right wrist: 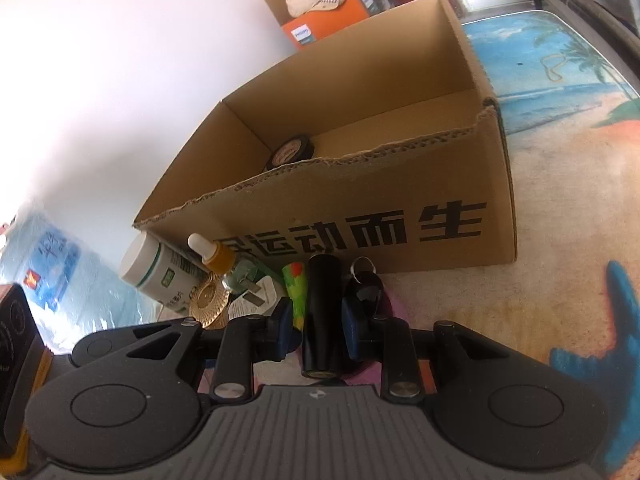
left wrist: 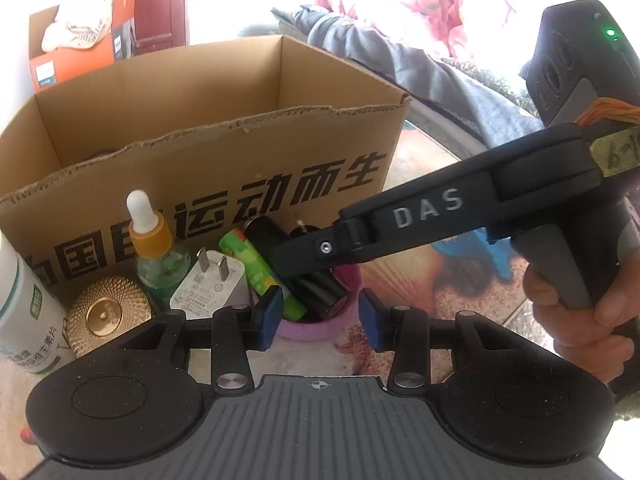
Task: Organize rigid objects
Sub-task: 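Close the right tool on a black cylinder in the pink cup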
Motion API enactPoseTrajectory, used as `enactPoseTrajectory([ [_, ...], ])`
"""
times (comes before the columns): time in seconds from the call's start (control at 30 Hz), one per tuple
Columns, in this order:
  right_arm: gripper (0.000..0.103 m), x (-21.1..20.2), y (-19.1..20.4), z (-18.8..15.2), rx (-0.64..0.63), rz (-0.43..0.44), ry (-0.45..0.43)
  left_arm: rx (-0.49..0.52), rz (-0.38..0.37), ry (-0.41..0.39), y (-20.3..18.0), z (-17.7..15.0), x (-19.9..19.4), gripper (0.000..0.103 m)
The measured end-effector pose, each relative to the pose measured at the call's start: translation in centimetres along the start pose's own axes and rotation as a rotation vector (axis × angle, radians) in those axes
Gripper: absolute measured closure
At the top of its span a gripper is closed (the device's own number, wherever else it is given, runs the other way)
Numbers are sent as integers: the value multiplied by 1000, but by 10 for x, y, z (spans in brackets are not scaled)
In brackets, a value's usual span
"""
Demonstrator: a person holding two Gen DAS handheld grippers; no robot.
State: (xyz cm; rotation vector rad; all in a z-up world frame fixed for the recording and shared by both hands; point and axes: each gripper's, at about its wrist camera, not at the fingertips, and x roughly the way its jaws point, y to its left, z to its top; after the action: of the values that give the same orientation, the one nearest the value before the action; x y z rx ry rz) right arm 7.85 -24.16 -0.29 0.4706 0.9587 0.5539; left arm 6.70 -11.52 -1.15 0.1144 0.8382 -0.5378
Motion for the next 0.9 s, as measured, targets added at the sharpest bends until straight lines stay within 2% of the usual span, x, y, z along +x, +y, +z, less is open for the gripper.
enactPoseTrajectory([
  [0.1, 75, 0, -3, 3, 27, 39, 50, -11, -9, 14, 4, 1, -1, 61],
  [0.23, 75, 4, -8, 7, 55, 43, 92, -21, -19, 19, 6, 3, -1, 61],
  [0.4, 75, 5, -6, 9, 71, 16, 86, -5, -21, 11, -1, 0, -1, 65],
  [0.6, 75, 6, -8, 10, 97, 35, 101, 11, 17, 15, -3, -2, 0, 65],
  [0.7, 75, 6, -7, 10, 89, 30, 99, -6, 6, 10, -2, 0, 1, 66],
  [0.77, 75, 5, -8, 9, 103, 33, 94, 2, 18, -2, -3, 0, 1, 72],
  [0.9, 76, 3, -11, 4, 125, 47, 82, 7, 11, -8, -2, -2, -1, 72],
])
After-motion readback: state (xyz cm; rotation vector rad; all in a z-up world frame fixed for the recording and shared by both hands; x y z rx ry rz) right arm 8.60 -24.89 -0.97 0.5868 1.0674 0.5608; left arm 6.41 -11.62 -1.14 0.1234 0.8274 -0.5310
